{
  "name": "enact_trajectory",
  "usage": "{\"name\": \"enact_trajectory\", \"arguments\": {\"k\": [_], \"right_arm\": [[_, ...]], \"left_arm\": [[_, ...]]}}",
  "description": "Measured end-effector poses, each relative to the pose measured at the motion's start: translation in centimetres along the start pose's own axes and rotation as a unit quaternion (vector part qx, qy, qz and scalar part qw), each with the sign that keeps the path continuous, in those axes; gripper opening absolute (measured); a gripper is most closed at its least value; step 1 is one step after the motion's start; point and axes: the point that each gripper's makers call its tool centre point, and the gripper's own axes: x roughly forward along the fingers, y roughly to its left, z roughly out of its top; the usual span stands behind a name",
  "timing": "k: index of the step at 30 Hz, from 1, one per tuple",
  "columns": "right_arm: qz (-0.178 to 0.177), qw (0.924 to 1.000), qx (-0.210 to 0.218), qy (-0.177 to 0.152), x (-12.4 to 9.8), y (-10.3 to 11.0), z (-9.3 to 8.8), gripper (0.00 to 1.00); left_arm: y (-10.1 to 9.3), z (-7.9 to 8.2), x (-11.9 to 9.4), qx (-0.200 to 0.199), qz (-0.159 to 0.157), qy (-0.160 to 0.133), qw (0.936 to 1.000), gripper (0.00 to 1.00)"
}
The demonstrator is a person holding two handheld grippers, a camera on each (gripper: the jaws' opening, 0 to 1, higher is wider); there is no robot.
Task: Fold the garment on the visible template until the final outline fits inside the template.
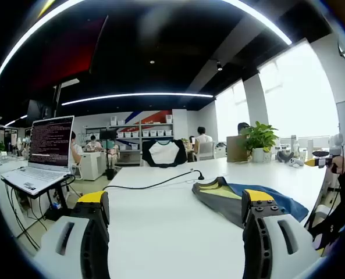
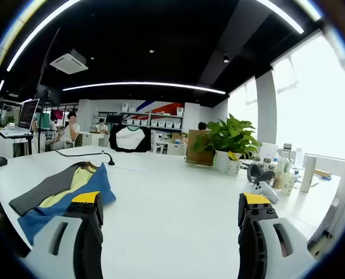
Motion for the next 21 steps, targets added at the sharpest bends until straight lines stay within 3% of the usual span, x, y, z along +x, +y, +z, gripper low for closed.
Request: {"name": "enact_trajectory", "arguments": {"k": [21], "right_arm": [[0.001, 0.9999, -0.011, 0.004, -0.2, 0.1, 0.1, 1.0]], "left_arm": [[1.1, 0.5, -0.5, 0.008, 0.021, -0.006, 0.9997, 1.0]]}}
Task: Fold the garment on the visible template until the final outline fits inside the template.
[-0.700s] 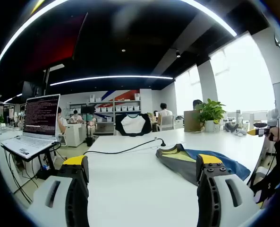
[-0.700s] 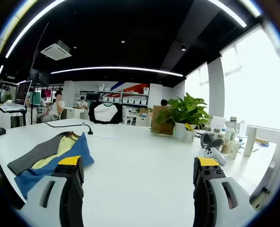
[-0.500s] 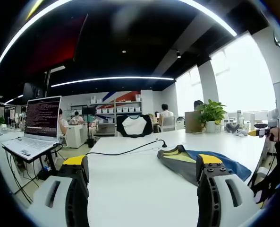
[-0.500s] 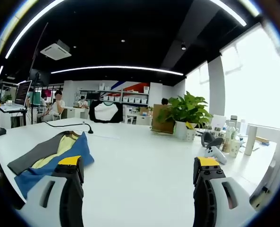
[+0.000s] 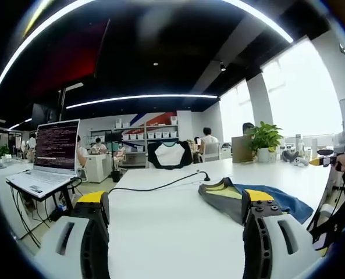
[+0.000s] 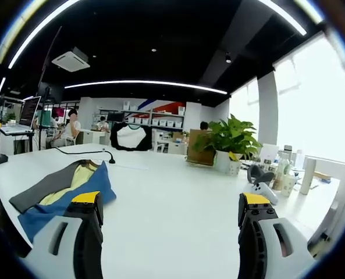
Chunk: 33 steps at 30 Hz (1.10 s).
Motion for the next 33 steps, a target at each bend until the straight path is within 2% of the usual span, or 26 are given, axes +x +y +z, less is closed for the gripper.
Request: {"name": "enact_trajectory", "arguments": {"k": [5, 7, 18, 33], "right_arm": [[-0.003, 1.0, -0.001, 0.001, 0.0, -0.1, -0.1, 1.0], [0.001, 1.0, 0.003, -0.009, 0.0, 0.0, 0.1, 1.0], [0.008, 1.0, -0.001, -0.002, 0.0, 0.5, -0.1, 1.0], [0.013, 0.9999, -0.001, 0.009, 0.1, 0.5, -0.7, 1.0]], "left_arm": [[0.1, 0.0, 0.0, -0.001, 0.001, 0.0, 1.0, 1.0], [0.1, -0.1, 0.1, 0.004, 0.003, 0.002, 1.0, 1.0], [-0.5, -0.5, 0.3, -0.003, -0.005, 0.01, 0.9999, 1.0], [-3.6, -1.1, 1.1, 0.002, -0.046, 0.014, 0.9989, 1.0]]}}
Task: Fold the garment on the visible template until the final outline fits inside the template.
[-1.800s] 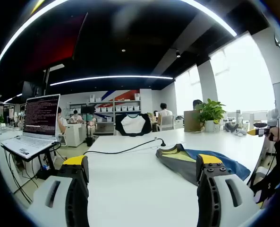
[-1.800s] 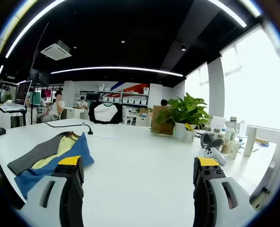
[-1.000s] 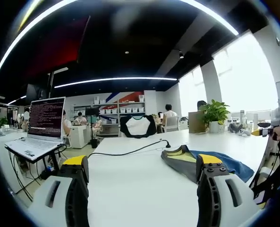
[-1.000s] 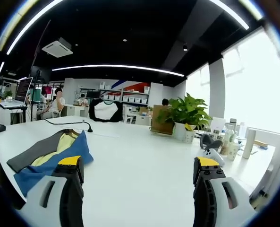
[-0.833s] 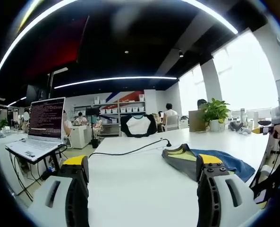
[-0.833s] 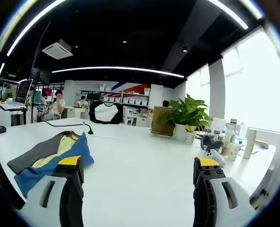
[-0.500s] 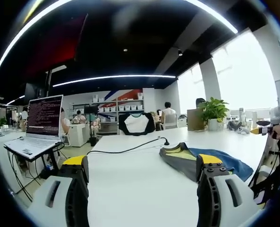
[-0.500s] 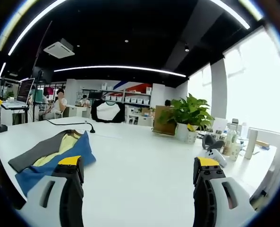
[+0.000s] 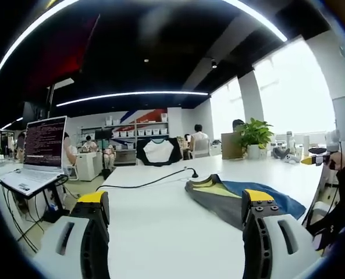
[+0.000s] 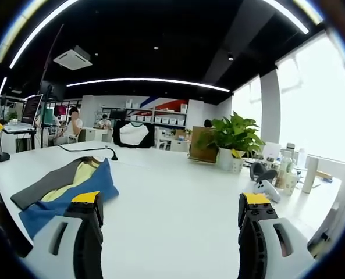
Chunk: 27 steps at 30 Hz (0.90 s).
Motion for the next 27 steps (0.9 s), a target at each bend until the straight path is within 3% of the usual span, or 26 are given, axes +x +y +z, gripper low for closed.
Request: {"name": "enact_trajectory", "arguments": {"k": [13, 27], "right_arm": [[0.01, 0.9999, -0.007, 0.011, 0.2, 0.4, -0.5, 1.0], [0.008, 0.9998, -0.009, 0.014, 0.2, 0.2, -0.6, 1.0]], "left_arm": [[-4.5, -0.2, 1.5, 0.003, -0.067, -0.014, 0.9976, 1.0], [-8.2, -1.8, 2.6, 0.001, -0.123, 0.003, 0.9924, 0.98]]}}
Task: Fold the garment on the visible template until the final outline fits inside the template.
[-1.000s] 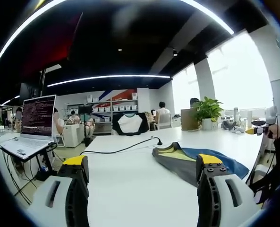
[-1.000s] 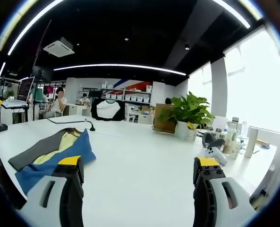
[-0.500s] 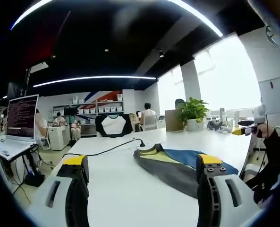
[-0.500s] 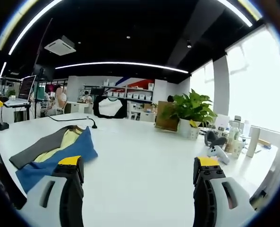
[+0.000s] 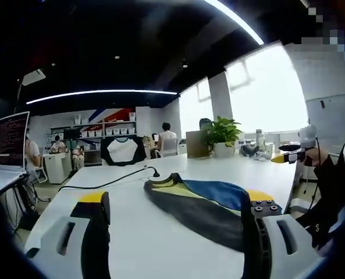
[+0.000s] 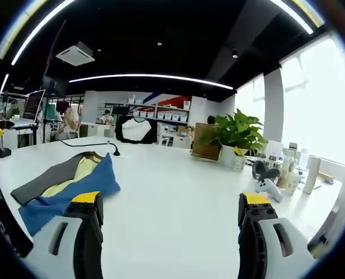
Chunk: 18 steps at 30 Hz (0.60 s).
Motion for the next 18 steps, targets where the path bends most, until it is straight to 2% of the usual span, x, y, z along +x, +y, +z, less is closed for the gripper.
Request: {"name": "enact_trajectory", "arguments": {"k": [18], "right_arm": [[-0.007, 1.0, -0.004, 0.001, -0.2, -0.3, 0.0, 1.0]], "left_arm": [[-4.4, -3.1, 2.4, -0.003, -0.069, 0.032, 0.9971, 0.96]]}}
